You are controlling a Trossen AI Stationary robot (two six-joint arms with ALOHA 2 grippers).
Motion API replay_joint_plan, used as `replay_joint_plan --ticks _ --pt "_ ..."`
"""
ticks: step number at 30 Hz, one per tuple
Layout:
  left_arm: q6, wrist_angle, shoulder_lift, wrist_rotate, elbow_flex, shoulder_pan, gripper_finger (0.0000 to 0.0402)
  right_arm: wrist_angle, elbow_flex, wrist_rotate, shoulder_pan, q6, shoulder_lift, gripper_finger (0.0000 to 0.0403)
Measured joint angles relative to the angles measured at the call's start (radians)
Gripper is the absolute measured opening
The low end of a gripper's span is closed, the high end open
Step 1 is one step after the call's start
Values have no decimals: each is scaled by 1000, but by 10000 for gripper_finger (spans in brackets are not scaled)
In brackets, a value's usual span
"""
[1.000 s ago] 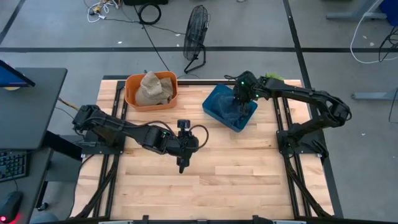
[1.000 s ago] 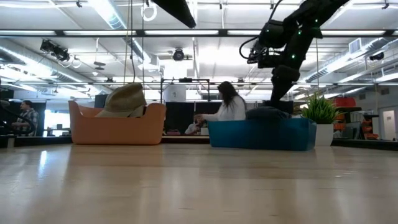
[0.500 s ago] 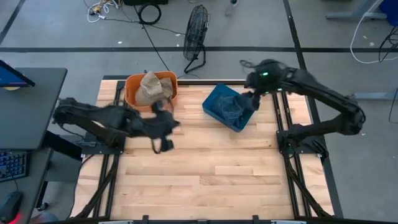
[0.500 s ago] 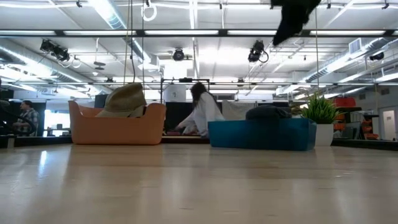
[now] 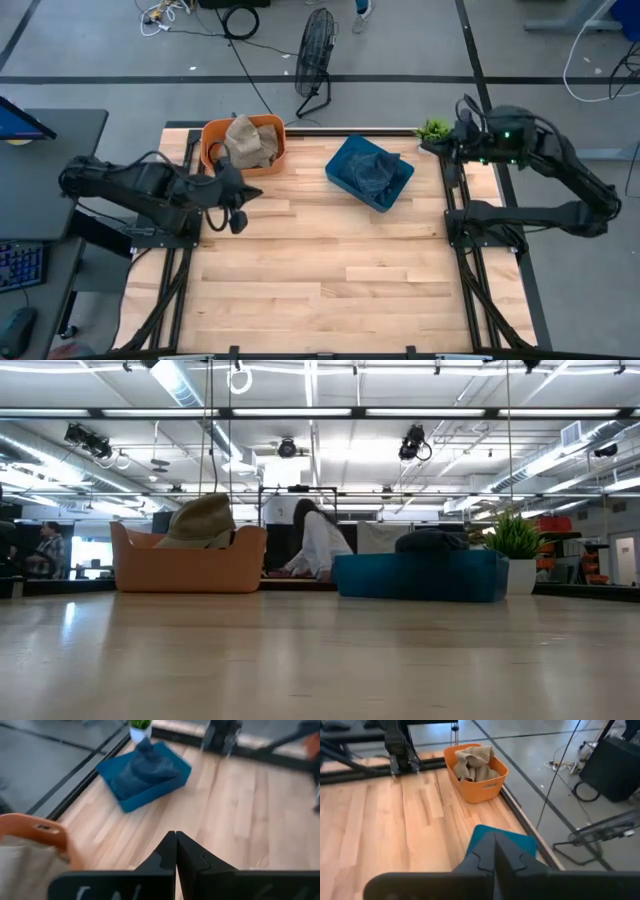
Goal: Pick & Place hat
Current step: Return to Home Position
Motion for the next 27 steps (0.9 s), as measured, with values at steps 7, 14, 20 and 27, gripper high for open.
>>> replay_joint_plan --ticks 7,14,20,27 --pt "4 492 -212 12 -407 16 3 191 -266 -66 0 94 -204 2" --pt "7 655 -345 13 -579 58 2 431 -490 -67 -6 134 -375 1" --pt "117 634 -421 14 -580 101 2 454 -574 -66 -11 161 -508 1" --pt "101 568 -477 119 -580 159 2 468 -649 -116 -11 224 -678 0"
